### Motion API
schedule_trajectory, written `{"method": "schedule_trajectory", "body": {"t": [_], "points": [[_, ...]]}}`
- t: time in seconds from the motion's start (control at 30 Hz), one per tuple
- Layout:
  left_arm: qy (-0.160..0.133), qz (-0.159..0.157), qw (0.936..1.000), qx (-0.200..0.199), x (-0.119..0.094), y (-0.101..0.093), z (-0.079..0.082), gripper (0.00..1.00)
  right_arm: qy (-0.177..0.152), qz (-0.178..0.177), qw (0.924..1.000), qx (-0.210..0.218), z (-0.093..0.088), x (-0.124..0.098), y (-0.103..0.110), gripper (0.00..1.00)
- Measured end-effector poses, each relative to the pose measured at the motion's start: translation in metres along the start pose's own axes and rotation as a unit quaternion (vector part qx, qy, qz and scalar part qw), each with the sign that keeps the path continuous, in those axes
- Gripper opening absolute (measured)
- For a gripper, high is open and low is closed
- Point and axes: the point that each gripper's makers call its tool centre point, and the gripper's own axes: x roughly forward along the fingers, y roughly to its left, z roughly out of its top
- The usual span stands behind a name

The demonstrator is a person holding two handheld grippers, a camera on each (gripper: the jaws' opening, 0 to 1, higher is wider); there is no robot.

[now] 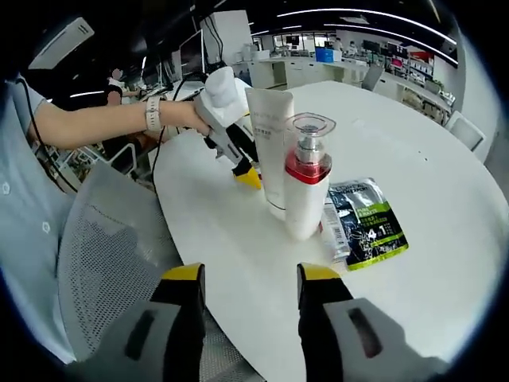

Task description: Arrange the skincare products in the storage area until every visible bottle or jar stands upright without overlapping.

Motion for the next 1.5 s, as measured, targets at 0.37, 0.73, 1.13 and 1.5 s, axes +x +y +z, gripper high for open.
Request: {"method": "schedule_trajectory", "body": {"t": [0.37,0.73,1.13,1.5], "points": [[-0.007,-0.006,1.0000,0.004,0.000,-0.003,0.000,0.20,-0.006,0.017,0.9998,0.011,-0.001,0.008,0.010,0.48],[-0.012,0.012,0.9995,-0.025,0.000,0.000,0.000,0.17,-0.031,0.031,0.9983,0.037,-0.001,0.014,0.023,0.44],[-0.040,0.016,0.9975,-0.056,-0.019,-0.001,-0.005,0.16,-0.035,0.036,0.9971,0.057,-0.003,0.025,0.033,0.41],[-0.064,0.001,0.9920,-0.109,-0.038,-0.011,-0.022,0.16,-0.041,0.040,0.9955,0.076,-0.002,0.037,0.040,0.41]]}}
